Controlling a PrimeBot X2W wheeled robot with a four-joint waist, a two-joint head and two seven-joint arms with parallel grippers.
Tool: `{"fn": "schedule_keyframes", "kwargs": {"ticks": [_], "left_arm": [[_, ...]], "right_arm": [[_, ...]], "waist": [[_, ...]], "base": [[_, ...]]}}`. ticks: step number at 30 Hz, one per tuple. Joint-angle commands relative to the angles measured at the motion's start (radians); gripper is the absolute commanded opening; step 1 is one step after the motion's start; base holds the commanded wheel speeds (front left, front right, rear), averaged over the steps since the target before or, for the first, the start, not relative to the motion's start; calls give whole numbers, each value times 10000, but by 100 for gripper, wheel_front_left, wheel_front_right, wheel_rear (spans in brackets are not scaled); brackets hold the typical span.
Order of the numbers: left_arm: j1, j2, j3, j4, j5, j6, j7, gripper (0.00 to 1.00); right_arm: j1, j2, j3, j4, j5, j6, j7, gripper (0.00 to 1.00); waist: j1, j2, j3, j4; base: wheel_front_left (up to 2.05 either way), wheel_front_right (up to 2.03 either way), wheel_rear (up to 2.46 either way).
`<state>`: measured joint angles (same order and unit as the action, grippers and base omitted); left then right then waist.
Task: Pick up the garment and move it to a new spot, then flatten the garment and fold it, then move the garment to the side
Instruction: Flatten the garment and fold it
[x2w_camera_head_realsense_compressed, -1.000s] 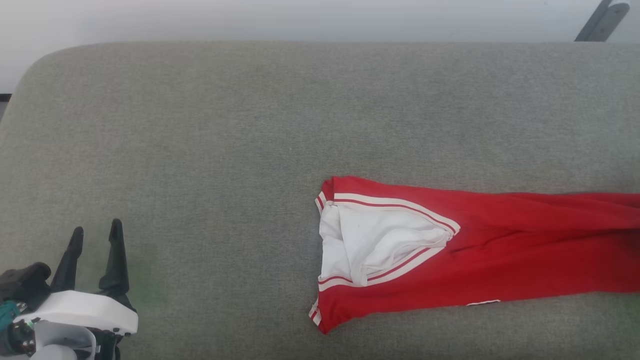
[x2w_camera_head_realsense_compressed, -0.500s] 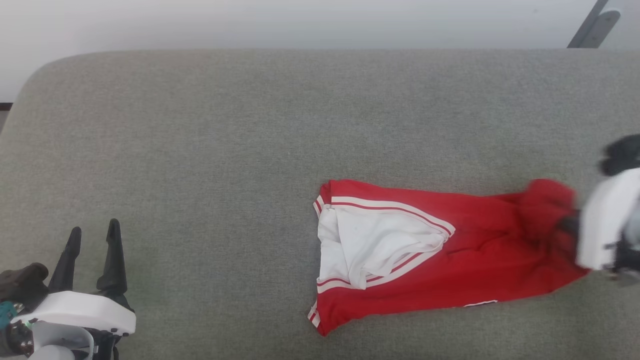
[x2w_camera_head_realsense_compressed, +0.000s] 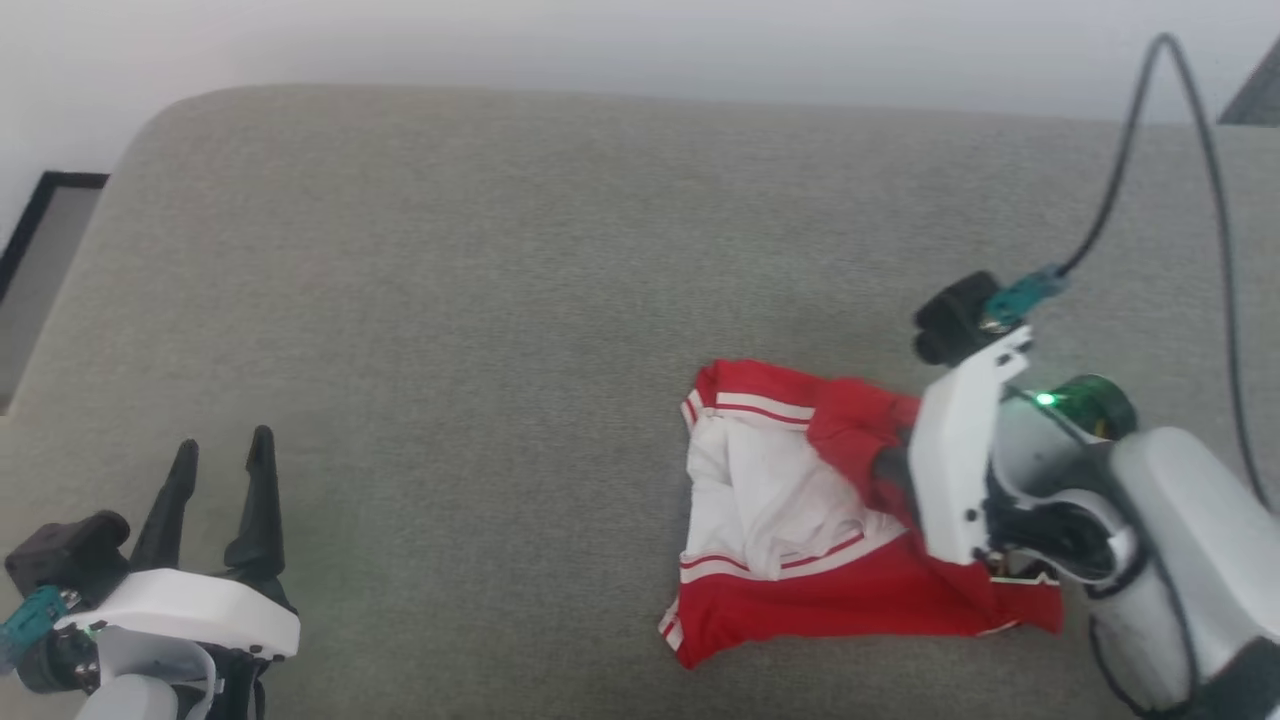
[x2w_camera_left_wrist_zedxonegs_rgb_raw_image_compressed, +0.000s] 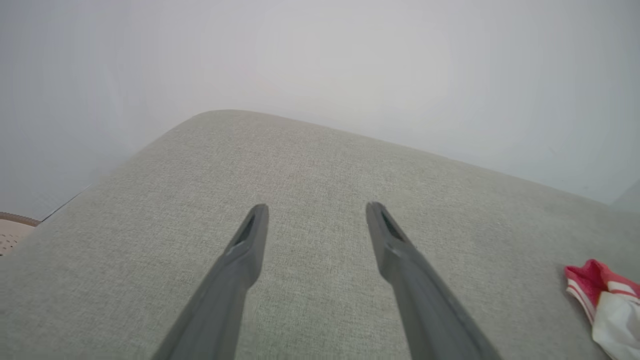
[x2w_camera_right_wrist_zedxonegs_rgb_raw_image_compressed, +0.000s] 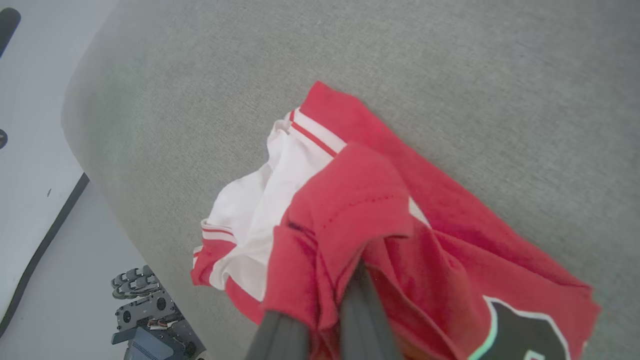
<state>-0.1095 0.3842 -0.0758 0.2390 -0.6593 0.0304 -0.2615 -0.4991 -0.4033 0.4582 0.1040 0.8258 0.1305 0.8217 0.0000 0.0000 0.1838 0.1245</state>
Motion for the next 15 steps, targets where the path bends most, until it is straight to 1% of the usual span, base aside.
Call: {"fn": "schedule_keyframes", "kwargs": {"ticks": [1,3,5,6,9,10,11,12,13,15], "left_arm": [[-155,-20,-2,58,92,-55,-16,100],[-199,-48,-24,64,78,-96,-17,100],[-243,-77,-69,112,97,-123,-19,100],[-279,-136,-93,168,105,-156,-22,100],[-379,-192,-113,253,140,-193,-26,100],[-398,-219,-119,282,149,-190,-27,100],[-390,-234,-122,306,162,-212,-28,100],[-374,-232,-106,337,161,-232,-29,100],[-354,-227,-75,362,152,-242,-31,100],[-263,-195,-3,383,128,-264,-33,100]], "right_arm": [[-200,163,223,160,6,4,-148,0],[-312,240,369,262,33,4,-257,0],[-510,339,705,582,36,3,-381,0],[-689,496,1018,856,136,4,-536,0],[-972,614,1335,1285,199,3,-850,0],[-1014,624,1434,1409,226,4,-937,10],[-1022,670,1483,1510,340,3,-999,25],[-1066,707,1560,1548,417,4,-1069,91],[-1105,682,1623,1599,491,4,-1122,100],[-1152,571,1675,1635,597,4,-1259,100]], "waist": [[0,0,12,175],[0,0,21,248],[0,0,31,366],[0,0,40,456],[0,0,26,541],[0,0,11,560],[0,0,-11,569],[0,0,-36,563],[0,0,-77,546],[0,0,-169,468]], "base": [[0,0,0],[0,0,0],[0,0,0],[0,0,0],[0,0,0],[0,0,0],[0,0,0],[0,0,0],[0,0,0],[0,0,0]]}}
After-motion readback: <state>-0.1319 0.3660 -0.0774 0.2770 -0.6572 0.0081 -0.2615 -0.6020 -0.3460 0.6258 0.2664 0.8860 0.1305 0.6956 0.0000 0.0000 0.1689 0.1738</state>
